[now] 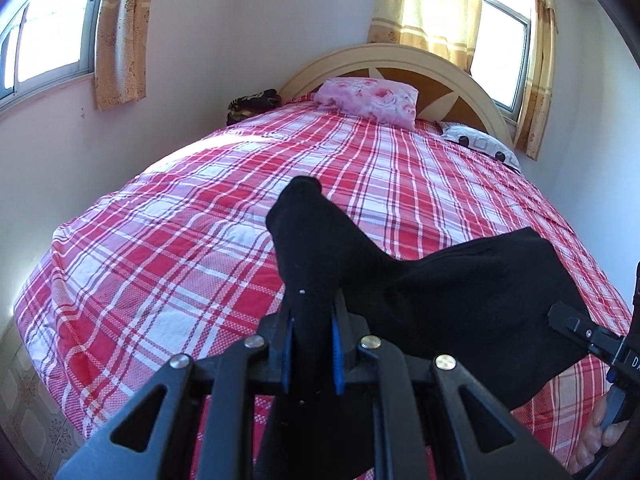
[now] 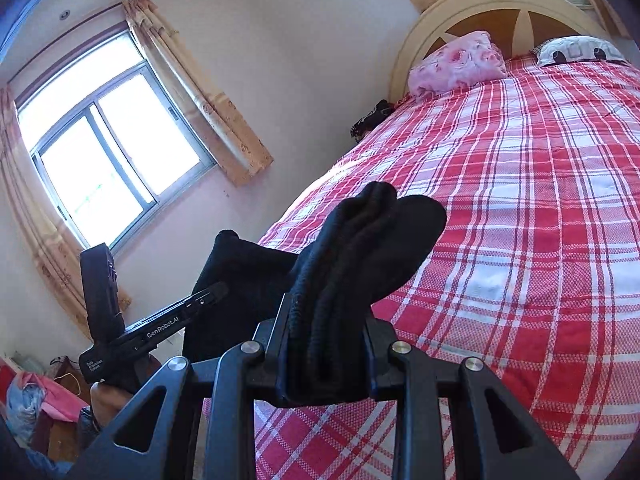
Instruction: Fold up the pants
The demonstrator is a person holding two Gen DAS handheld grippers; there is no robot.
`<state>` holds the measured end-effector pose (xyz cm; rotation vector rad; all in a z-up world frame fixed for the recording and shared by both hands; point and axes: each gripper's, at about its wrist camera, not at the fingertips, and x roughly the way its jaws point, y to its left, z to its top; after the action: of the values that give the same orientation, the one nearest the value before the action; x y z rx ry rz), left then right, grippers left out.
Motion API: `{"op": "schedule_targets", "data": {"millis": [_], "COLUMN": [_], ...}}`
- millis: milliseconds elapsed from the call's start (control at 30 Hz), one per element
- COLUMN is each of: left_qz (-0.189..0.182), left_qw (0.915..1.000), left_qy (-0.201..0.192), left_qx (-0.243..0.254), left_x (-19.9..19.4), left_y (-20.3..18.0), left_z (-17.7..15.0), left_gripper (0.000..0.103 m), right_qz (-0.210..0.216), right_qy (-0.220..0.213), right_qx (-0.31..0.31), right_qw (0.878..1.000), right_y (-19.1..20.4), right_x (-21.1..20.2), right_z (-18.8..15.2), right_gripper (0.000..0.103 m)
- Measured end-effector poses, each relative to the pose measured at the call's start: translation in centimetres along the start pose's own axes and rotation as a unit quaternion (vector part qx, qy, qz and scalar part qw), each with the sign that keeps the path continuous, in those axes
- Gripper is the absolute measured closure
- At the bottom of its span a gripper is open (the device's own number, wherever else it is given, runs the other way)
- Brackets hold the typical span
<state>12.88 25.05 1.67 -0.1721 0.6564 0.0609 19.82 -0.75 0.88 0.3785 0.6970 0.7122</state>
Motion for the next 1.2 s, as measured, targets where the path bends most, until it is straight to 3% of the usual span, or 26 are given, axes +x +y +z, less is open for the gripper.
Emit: {"op": "schedule_targets", "data": {"millis": [200, 367, 633, 933, 1200], "left_qz": [0.014, 0.059, 0.090, 0.112, 0.145], "left_qw": [0.9998, 0.9982, 0.9949, 0.9923, 0.9867], "left_qy": [-0.002, -0.008, 0.043, 0.051, 0.051], "left_qx": [-0.013, -0.007, -0.009, 0.013, 0.052], "left_x": [1.8, 4.0, 8.6, 9.6, 10.6], "left_y": [1.0, 1.9, 3.6, 2.9, 2.5], "left_z": [1.5, 3.0, 0.8, 0.3, -0.4], "left_gripper": [0.087, 0.087, 0.087, 0.087, 0.082], "right_qz": [-0.008, -0.023, -0.080, -0.097, -0.170], "right_qy": [0.002, 0.004, 0.041, 0.053, 0.073], "right_qx": [-0.007, -0.004, 0.009, 0.017, -0.069], "right_qw": [1.000, 1.000, 0.996, 0.994, 0.980], "right_y": [0.0, -1.5, -5.3, -6.5, -4.1], "right_x": [2.0, 5.8, 10.8, 12.1, 13.9], "right_z": [1.3, 2.1, 0.4, 0.2, 0.7], "right_gripper": [0.073, 0.073, 0.073, 0.073, 0.073]}}
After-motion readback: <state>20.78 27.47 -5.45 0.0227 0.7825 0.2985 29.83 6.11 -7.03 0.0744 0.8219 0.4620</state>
